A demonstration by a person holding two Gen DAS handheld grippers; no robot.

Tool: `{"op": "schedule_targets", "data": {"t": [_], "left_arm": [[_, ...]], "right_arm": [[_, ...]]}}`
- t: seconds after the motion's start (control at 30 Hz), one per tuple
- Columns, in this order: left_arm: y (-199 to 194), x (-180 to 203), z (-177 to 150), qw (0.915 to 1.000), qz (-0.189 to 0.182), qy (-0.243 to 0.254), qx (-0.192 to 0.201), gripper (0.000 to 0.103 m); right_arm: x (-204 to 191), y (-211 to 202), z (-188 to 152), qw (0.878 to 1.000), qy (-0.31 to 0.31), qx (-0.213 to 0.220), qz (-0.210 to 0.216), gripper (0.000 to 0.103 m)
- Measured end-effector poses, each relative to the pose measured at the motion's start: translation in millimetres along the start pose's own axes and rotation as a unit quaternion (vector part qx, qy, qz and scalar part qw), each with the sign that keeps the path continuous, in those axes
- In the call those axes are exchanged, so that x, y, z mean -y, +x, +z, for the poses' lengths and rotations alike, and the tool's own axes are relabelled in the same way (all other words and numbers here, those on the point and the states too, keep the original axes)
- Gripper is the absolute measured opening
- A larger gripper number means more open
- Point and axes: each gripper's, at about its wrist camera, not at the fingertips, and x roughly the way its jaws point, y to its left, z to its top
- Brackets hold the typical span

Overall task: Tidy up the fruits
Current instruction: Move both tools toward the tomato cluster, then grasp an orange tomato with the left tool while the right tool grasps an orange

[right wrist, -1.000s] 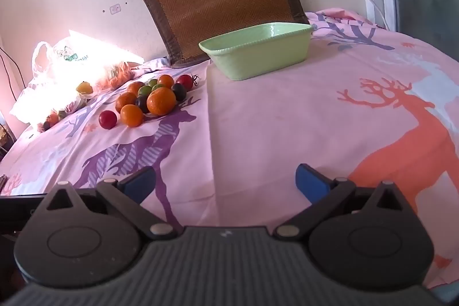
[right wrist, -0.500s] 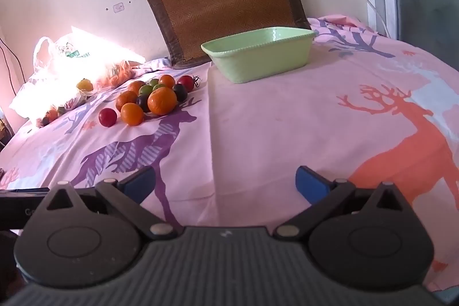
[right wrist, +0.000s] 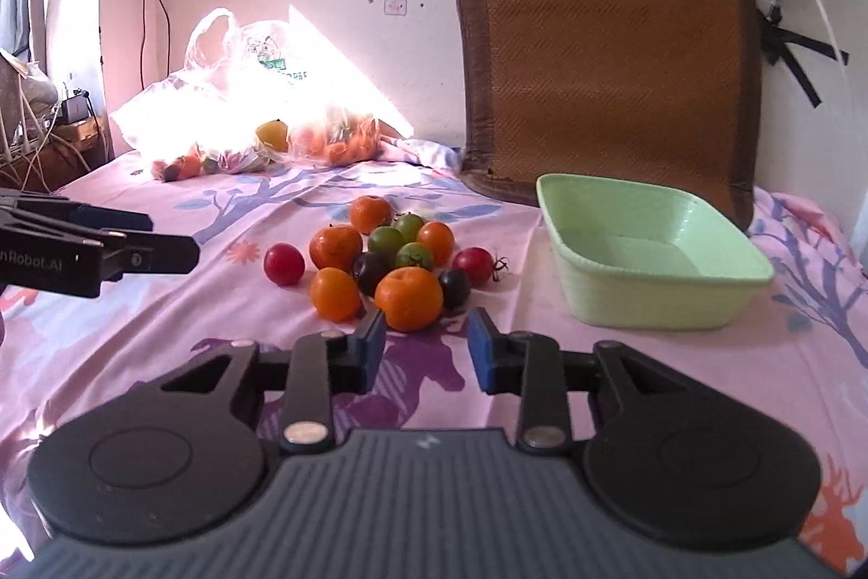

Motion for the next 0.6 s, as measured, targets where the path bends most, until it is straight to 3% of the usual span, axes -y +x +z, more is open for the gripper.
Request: {"op": "schedule_targets", "data": {"t": [0.13, 0.23, 0.43, 0.6], "left_arm": [[33.1, 20.4, -4.0, 0.9980, -0.043, 0.045, -0.011, 0.056], [53.1, 28.0, -7.0, 0.9969, -0.037, 0.065, -0.026, 0.055], [63.8, 18.2, -7.8, 0.9972, -0.043, 0.047, -0.039, 0.054], [60.3, 20.3, -8.7, 0.9962, -0.055, 0.060, -0.031, 0.051]], "right_arm": [[4.1, 22.7, 6.0, 0.999, 0.019, -0.018, 0.025, 0.037], [10.4, 33.7, 9.2, 0.998, 0.036, -0.028, 0.042, 0.037], [24.5, 43.8, 13.6, 0.994, 0.075, -0.042, 0.073, 0.042], [25.7, 39.1, 15.5, 0.990, 0.091, -0.034, 0.101, 0.042]]}}
